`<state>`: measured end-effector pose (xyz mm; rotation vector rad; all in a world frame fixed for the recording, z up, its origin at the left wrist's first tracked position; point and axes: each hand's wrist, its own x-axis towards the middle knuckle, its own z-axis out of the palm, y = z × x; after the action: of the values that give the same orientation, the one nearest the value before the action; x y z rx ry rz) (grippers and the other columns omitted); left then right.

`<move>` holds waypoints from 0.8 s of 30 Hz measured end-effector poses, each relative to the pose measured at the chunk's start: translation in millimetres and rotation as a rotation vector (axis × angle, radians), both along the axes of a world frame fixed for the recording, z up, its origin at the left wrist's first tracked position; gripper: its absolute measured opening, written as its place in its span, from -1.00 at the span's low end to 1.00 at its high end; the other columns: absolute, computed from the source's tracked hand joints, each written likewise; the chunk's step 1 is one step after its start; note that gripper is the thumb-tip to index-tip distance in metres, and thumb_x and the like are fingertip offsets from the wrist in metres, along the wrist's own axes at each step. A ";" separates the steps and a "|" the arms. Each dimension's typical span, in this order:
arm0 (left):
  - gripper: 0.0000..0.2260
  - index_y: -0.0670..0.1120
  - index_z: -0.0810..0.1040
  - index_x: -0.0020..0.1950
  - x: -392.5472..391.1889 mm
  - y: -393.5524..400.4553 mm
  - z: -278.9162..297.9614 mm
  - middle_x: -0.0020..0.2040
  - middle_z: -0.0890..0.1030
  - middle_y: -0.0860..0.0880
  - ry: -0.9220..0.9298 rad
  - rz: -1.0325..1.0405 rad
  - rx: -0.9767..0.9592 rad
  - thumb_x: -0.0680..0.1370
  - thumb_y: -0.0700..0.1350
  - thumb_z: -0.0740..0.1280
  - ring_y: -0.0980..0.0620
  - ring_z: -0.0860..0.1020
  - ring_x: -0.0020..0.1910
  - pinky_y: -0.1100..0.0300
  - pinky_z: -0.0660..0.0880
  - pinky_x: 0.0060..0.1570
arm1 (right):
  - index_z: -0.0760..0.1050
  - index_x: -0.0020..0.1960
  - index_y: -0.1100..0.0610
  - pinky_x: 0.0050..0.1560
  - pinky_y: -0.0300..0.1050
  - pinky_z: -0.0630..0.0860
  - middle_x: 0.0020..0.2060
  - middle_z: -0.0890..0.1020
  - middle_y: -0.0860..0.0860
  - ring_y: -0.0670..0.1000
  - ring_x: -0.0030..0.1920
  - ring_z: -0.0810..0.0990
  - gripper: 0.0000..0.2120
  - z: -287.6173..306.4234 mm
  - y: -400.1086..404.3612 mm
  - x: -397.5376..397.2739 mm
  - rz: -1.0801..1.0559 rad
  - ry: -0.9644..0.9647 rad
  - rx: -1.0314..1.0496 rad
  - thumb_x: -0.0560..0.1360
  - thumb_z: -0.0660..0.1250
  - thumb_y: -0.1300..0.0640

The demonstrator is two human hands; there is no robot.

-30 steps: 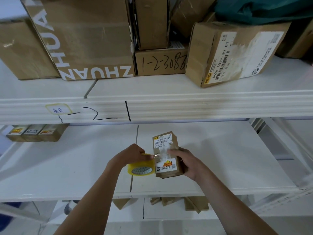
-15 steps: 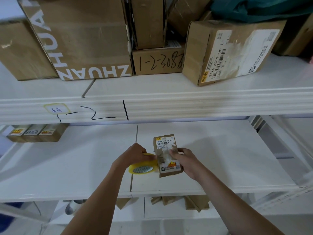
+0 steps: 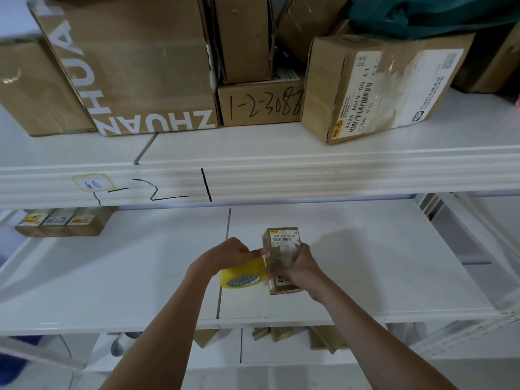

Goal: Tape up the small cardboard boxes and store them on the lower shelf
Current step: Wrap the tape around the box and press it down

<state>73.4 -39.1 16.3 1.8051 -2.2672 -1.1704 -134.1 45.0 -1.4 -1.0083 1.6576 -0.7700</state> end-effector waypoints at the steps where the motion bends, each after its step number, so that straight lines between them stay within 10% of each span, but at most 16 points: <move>1: -0.53 -0.05 0.69 -0.12 5.7 -1.4 1.6 -0.15 0.64 0.00 0.031 0.005 0.054 0.51 0.35 0.34 0.06 0.61 -0.15 0.16 0.54 -0.05 | 0.29 0.32 0.00 -0.05 -0.12 0.62 0.14 0.59 -0.08 -0.07 0.07 0.63 -0.04 -1.4 0.5 -4.2 -0.001 -0.010 0.007 0.06 0.71 -0.11; 7: -0.65 0.00 0.66 -0.35 20.8 -9.3 2.1 -0.40 0.54 0.09 0.072 -0.085 0.117 0.44 0.24 0.50 0.10 0.50 -0.31 0.25 0.40 -0.25 | 0.44 0.08 -0.10 -0.37 -0.36 0.55 -0.11 0.71 -0.16 -0.23 -0.21 0.69 -0.39 -4.1 6.1 -14.0 0.040 -0.073 0.018 0.18 0.71 -0.03; 24: -0.53 -0.07 0.67 -0.21 12.1 1.6 -16.3 -0.28 0.62 0.02 -0.025 0.002 0.084 0.44 0.36 0.42 0.07 0.60 -0.24 0.25 0.48 -0.20 | 0.25 0.42 0.07 0.08 0.11 0.66 0.21 0.64 0.11 0.12 0.09 0.72 -0.21 8.8 10.1 -20.5 0.129 -0.417 0.102 0.34 0.63 0.22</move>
<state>85.6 -37.5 0.0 1.8597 -2.2617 -1.2689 -154.6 55.1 7.4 -0.8092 1.2475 -0.7433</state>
